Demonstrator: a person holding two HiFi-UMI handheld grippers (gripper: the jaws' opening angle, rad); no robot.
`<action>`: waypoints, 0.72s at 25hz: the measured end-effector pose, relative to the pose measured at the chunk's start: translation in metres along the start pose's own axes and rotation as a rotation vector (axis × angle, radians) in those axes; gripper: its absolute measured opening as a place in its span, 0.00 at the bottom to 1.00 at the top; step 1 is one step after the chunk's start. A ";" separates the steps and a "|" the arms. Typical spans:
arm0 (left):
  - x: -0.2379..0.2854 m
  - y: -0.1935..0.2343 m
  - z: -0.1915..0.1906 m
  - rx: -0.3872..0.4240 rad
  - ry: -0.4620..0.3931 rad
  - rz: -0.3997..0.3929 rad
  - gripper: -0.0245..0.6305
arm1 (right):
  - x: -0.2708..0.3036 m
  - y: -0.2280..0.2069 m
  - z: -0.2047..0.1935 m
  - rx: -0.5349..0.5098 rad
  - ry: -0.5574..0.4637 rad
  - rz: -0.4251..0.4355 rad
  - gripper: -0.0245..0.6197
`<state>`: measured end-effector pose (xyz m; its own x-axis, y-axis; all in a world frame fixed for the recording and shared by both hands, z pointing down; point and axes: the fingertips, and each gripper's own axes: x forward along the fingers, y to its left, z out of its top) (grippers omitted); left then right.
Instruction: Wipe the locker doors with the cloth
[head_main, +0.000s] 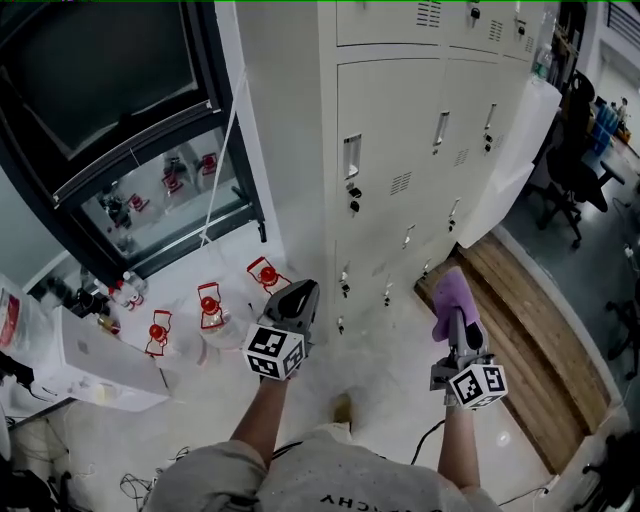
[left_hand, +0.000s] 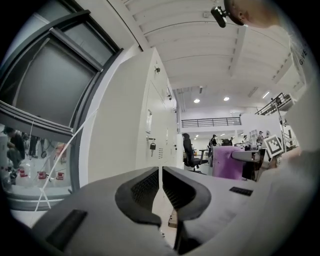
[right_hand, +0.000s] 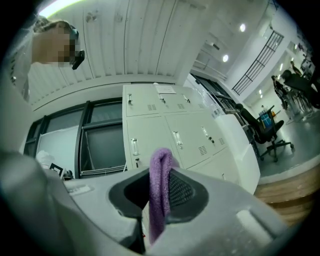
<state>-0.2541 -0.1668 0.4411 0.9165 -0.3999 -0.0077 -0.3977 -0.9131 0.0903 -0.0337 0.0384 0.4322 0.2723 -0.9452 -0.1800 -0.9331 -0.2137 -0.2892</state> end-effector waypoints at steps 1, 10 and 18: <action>0.009 0.007 0.002 -0.004 -0.002 0.008 0.07 | 0.012 -0.003 0.001 0.001 0.000 0.007 0.11; 0.079 0.060 0.025 0.046 -0.039 0.075 0.07 | 0.124 -0.008 0.023 -0.051 -0.024 0.153 0.11; 0.105 0.074 0.050 0.093 -0.068 0.118 0.07 | 0.202 0.036 0.079 -0.158 -0.119 0.448 0.11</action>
<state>-0.1891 -0.2806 0.3968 0.8595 -0.5063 -0.0704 -0.5075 -0.8617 0.0018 0.0060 -0.1408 0.3114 -0.1479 -0.9200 -0.3629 -0.9863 0.1641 -0.0140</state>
